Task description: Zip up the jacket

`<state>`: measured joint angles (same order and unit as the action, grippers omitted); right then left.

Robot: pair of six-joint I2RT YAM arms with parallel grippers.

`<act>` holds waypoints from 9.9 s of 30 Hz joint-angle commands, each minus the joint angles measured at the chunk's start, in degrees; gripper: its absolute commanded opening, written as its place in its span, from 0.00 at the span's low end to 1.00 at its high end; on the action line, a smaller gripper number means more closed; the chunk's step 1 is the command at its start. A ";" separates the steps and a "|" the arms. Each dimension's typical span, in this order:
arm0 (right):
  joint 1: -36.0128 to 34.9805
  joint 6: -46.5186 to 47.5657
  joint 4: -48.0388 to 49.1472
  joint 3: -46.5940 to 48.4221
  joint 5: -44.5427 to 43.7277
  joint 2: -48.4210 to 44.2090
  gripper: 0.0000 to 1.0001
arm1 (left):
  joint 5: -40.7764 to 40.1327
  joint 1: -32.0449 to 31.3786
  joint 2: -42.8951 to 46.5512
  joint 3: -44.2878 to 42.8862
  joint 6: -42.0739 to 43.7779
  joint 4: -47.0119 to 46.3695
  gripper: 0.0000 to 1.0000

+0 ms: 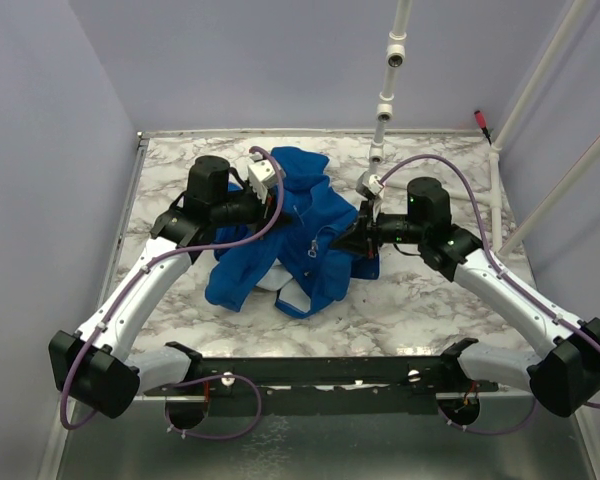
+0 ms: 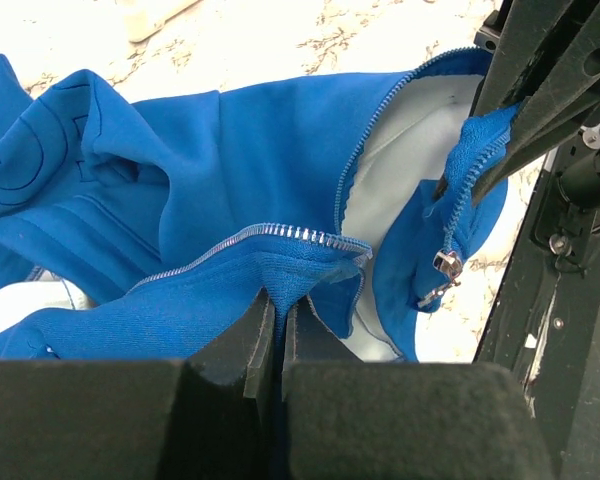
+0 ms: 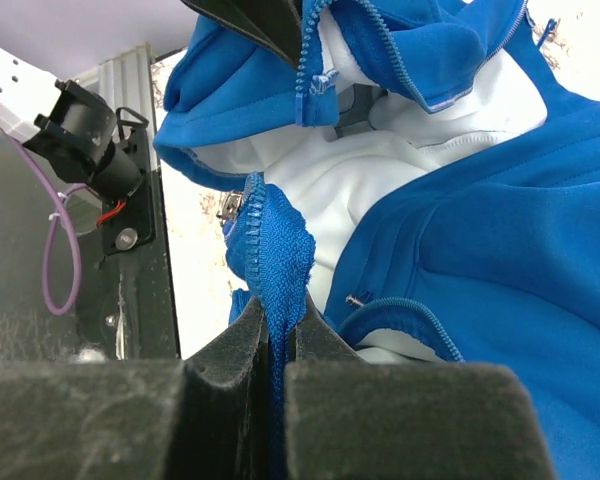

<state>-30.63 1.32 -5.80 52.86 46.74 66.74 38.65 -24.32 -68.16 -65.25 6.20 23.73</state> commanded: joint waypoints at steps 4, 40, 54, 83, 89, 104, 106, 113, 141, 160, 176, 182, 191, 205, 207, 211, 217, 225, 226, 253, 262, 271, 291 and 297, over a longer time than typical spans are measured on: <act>0.10 1.56 1.32 0.01 -0.60 -1.08 0.01 | 3.22 -0.67 1.54 -2.28 -0.08 2.72 0.00; -3.05 10.75 10.19 -2.57 2.72 0.83 0.01 | -5.43 -6.08 4.02 -2.32 2.50 7.48 0.00; -3.12 10.81 10.61 -3.71 0.27 1.49 0.01 | -5.61 -6.63 4.45 -2.77 2.76 7.62 0.00; -3.11 8.08 13.45 -4.08 0.56 0.06 0.01 | -6.13 -7.46 4.81 -2.42 4.22 7.91 0.00; -3.07 7.28 13.76 -4.42 -0.45 -0.72 0.01 | -6.41 -7.73 5.04 -2.33 4.48 7.92 0.00; -3.05 4.22 16.72 -5.75 -0.73 -1.09 0.01 | -6.71 -8.16 5.32 -2.49 4.62 7.91 0.00; -3.05 3.90 17.07 -5.81 -0.77 -1.08 0.01 | -6.67 -8.20 5.32 -2.53 4.66 7.93 0.00; -2.99 0.65 20.76 -6.38 -1.44 -0.93 0.01 | -7.01 -8.46 5.58 -2.34 5.08 7.96 0.00; -3.00 -11.32 25.00 -4.29 0.03 2.06 0.01 | -8.60 -9.93 5.85 -2.08 6.38 8.00 0.00; -3.11 -22.23 28.76 -7.78 -6.29 2.43 0.01 | -10.81 -11.58 5.14 -3.04 7.56 8.18 0.00; -3.90 -29.97 36.91 -10.84 -11.70 1.69 0.01 | -14.75 -13.36 2.92 -3.05 8.61 7.48 0.00; -4.92 -34.36 39.83 -13.22 -19.86 -0.16 0.01 | -22.50 -16.91 1.68 -3.19 10.28 7.31 0.00; -8.98 -31.35 27.69 -7.93 -28.58 0.10 0.01 | -25.12 -21.69 1.60 -3.92 12.10 7.39 0.00; -8.77 -27.99 24.62 -12.82 -34.42 -7.36 0.01 | -29.70 -21.78 4.64 -0.83 12.91 8.44 0.03; -8.73 -26.02 24.24 -13.55 -32.51 -8.34 0.01 | -31.65 -21.77 5.14 0.98 12.81 8.36 0.04; -8.26 -20.67 23.23 -14.19 -27.06 -10.84 0.01 | -31.55 -21.71 6.60 4.86 13.81 8.72 0.46; -7.87 -13.22 16.03 -12.13 -21.32 -12.27 0.01 | -24.32 -21.69 8.22 4.43 14.67 10.50 0.77; -7.86 -8.40 8.89 -8.12 -19.80 -10.80 0.01 | -13.07 -21.43 8.35 -1.78 9.32 6.92 0.92; -7.81 -8.35 8.88 -7.74 -19.63 -10.53 0.01 | -12.73 -21.47 7.71 -2.14 7.84 5.97 0.91; -7.85 -8.32 10.31 -7.01 -18.12 -10.32 0.01 | -13.57 -18.87 1.38 -3.39 -4.04 -5.43 0.23; -6.36 -9.37 10.98 -6.02 -15.48 -10.07 0.05 | -13.93 -18.67 2.26 -3.02 -2.24 -4.03 0.13; -1.52 -14.74 16.47 -5.99 -2.41 -9.42 0.61 | -14.67 -18.75 3.23 -3.78 -3.26 -5.28 0.09; 5.34 -36.95 -24.41 -4.83 -48.82 -13.43 1.00 | -20.16 -18.25 5.83 0.68 2.01 -4.06 0.14; 6.51 -46.19 -45.97 -4.87 -49.66 -1.87 1.00 | -21.25 -18.31 5.51 0.04 3.47 -3.51 0.14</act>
<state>-24.49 -35.64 -32.03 48.97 1.52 56.62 19.40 -42.81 -63.59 -64.79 7.86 19.55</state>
